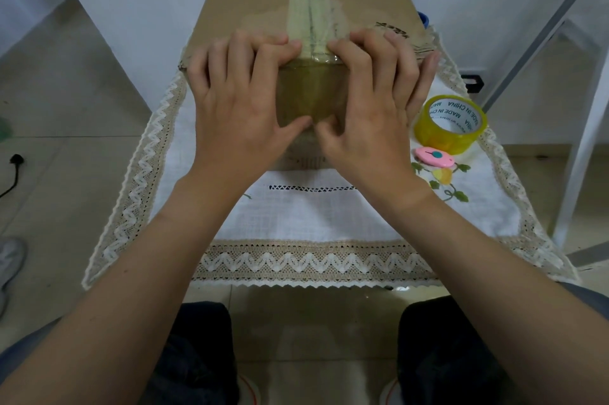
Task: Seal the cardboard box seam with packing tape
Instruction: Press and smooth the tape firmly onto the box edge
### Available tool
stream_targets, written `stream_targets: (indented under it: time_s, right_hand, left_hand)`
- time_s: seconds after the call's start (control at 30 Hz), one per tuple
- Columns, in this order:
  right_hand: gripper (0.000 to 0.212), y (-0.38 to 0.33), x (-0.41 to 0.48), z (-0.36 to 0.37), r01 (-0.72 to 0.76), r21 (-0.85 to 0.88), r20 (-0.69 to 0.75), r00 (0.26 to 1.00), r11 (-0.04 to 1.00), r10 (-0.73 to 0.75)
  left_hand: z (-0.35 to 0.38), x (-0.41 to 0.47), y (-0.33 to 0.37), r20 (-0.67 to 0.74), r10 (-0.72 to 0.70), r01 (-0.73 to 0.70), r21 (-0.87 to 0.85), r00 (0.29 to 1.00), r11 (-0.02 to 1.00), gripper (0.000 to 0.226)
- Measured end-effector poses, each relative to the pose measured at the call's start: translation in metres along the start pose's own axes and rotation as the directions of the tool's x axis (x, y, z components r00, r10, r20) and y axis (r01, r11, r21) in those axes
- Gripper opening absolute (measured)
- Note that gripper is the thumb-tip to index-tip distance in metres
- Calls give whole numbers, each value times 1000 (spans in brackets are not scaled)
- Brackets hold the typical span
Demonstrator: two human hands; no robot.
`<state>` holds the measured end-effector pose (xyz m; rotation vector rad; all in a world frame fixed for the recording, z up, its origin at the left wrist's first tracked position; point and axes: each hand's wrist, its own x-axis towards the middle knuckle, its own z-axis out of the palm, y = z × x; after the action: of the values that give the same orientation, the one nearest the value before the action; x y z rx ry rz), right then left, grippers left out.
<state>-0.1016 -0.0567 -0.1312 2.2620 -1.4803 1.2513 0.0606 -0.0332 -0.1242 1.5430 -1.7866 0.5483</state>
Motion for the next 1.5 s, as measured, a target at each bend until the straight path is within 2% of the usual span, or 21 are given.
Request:
stream_targets:
  time_s: [0.2, 0.4, 0.7, 1.23, 1.5]
  right_hand:
    - [71, 8, -2, 0, 38, 18, -16, 999, 999, -38]
    - [64, 1, 0, 6, -7, 14, -56, 998, 1000, 8]
    - [75, 16, -2, -1, 86, 38, -22, 996, 996, -85]
    - [80, 19, -4, -6, 114, 55, -9, 993, 992, -114]
    - [79, 19, -5, -6, 122, 51, -16, 993, 991, -121]
  left_hand:
    - [1, 0, 4, -22, -17, 17, -13, 1000, 1000, 66]
    - [4, 0, 5, -57, -19, 20, 11, 998, 1000, 58]
    - [11, -5, 15, -116, -58, 63, 42, 992, 997, 69]
    - [27, -14, 23, -150, -84, 107, 151, 985, 983, 92]
    - [29, -17, 25, -144, -77, 99, 150, 986, 984, 94]
